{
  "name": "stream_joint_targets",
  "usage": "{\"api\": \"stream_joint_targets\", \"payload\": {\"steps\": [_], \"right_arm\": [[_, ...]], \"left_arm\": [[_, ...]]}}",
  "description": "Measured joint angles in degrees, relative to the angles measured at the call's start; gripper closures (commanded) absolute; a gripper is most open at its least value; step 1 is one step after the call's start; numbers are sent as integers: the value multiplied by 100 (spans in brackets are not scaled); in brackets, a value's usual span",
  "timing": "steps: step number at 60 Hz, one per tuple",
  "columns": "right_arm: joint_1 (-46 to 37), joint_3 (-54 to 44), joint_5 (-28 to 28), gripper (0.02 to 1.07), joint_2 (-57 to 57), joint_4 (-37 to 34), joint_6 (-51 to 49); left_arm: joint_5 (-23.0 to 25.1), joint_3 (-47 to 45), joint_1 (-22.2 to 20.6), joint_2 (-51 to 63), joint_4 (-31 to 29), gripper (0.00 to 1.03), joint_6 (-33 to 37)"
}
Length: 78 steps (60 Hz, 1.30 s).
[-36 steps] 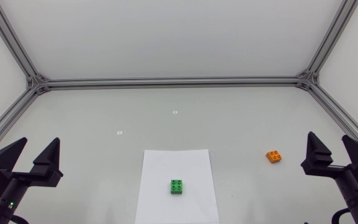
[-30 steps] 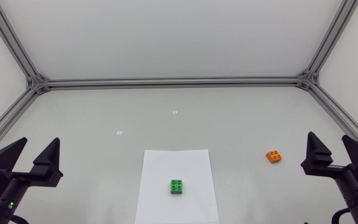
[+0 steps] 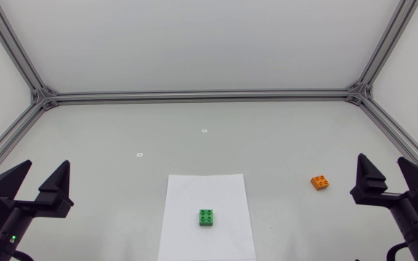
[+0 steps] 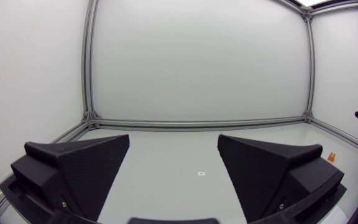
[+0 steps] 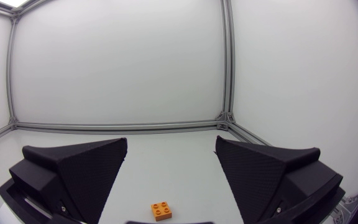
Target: Pick up the orange 2x2 brick with the right arm and stack it on top of the green 2x2 brick in the center
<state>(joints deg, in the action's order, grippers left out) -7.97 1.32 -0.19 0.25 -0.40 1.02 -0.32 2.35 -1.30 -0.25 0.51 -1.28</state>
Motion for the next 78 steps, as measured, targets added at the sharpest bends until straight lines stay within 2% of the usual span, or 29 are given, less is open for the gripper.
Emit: {"api": "stream_joint_targets", "payload": {"steps": [16,33,44,56,68,78], "right_arm": [[0,584,0,6,76,-284,2],[0,1862,0,8,1493,-636,-13],[7,2798,-83,8,2549,-1346,-15],[4,4013,-214,8,3897,-2514,-199],[4,4798,-243,7,5025,-3373,-658],[4,5298,-260,7,5816,-3827,-1311]], "left_arm": [[-2,0,0,0,-2,4,0],[-2,0,0,0,-2,4,0],[-2,0,0,0,-2,4,0],[-2,0,0,0,-2,4,2],[0,0,0,0,0,4,0],[0,0,0,0,-2,4,0]]}}
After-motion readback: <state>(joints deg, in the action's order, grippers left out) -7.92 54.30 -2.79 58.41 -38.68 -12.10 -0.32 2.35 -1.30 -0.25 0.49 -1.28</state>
